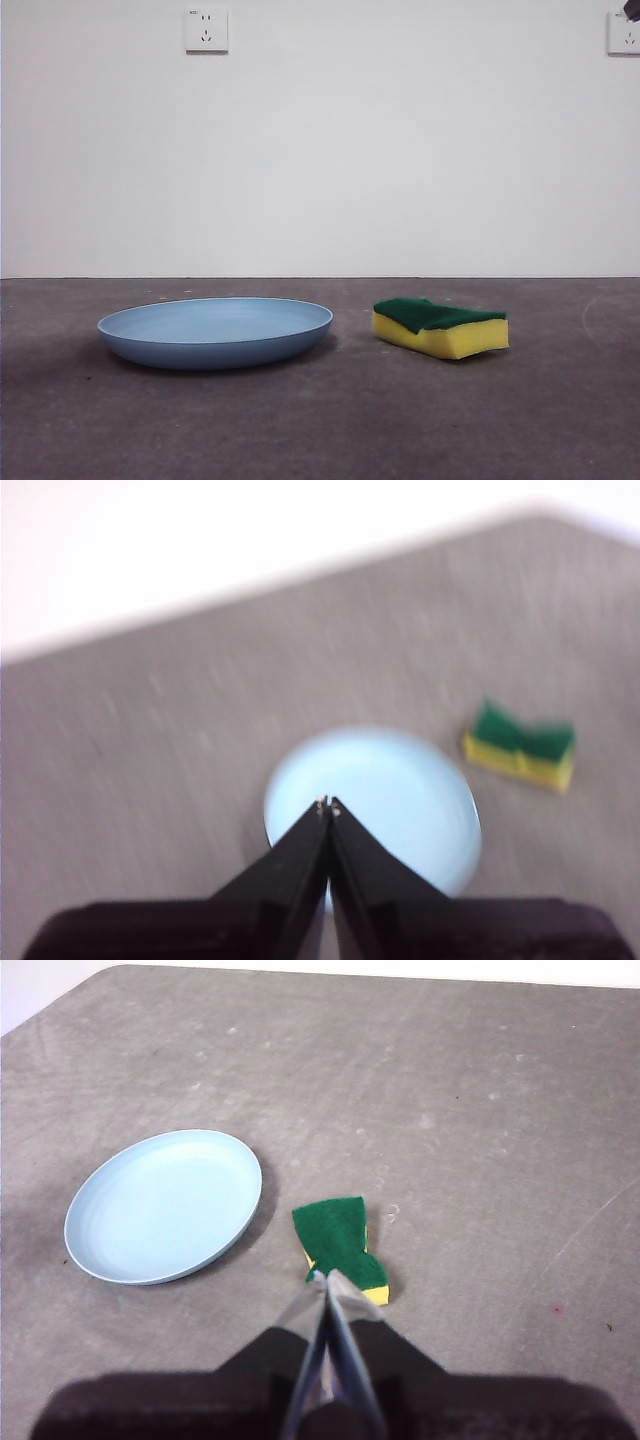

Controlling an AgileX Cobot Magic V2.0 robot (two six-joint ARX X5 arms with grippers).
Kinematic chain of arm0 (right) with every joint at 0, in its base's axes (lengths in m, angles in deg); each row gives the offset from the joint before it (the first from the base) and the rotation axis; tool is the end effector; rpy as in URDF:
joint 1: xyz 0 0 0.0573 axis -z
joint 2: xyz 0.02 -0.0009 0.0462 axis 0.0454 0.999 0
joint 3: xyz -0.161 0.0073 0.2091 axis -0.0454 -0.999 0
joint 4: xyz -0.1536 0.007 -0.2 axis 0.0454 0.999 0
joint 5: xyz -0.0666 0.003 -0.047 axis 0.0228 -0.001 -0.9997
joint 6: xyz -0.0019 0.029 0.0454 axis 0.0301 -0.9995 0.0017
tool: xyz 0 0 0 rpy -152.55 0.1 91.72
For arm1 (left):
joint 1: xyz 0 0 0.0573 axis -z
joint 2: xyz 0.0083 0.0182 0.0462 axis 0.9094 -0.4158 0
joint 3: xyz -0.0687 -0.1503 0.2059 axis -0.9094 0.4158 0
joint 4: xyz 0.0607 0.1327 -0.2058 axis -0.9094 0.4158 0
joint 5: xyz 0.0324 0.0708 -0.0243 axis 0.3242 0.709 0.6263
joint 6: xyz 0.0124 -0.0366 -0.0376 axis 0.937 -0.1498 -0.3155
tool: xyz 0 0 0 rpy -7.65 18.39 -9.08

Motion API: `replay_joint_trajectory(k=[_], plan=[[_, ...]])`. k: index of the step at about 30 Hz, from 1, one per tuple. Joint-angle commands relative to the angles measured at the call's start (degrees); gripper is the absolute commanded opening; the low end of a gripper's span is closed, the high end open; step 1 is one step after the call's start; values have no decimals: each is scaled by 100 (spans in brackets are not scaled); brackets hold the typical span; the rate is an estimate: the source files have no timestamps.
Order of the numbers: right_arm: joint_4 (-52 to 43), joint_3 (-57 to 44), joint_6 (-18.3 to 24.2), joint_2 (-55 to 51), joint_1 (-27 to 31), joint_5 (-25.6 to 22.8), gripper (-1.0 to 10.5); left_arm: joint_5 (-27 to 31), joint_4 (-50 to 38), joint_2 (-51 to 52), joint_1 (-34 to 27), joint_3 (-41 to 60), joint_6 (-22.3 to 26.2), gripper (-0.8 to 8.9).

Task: Pick up the plate,pick up the cloth,clean the plate with the cloth

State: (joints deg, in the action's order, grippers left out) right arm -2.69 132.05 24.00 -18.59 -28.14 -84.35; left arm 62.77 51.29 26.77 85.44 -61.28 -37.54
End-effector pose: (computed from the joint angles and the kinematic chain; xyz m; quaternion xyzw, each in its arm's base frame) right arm 0.1080 0.0523 0.3078 -0.0067 0.2238 0.2175 0.9500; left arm 0.0783 -0.0304 0.3276 0.0480 0.1183 -0.2046 0.9705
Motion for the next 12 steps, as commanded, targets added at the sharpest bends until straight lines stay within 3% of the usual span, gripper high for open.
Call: replay_joint_trajectory(k=[1, 12], plan=[[-31, -35, -52, -4, -7, -17, 1, -295, -540, 380, -387, 369, 81, -3], [-31, -35, -52, -4, -7, -17, 1, -297, -1410, 1572, -1596, 2245, 83, -3]])
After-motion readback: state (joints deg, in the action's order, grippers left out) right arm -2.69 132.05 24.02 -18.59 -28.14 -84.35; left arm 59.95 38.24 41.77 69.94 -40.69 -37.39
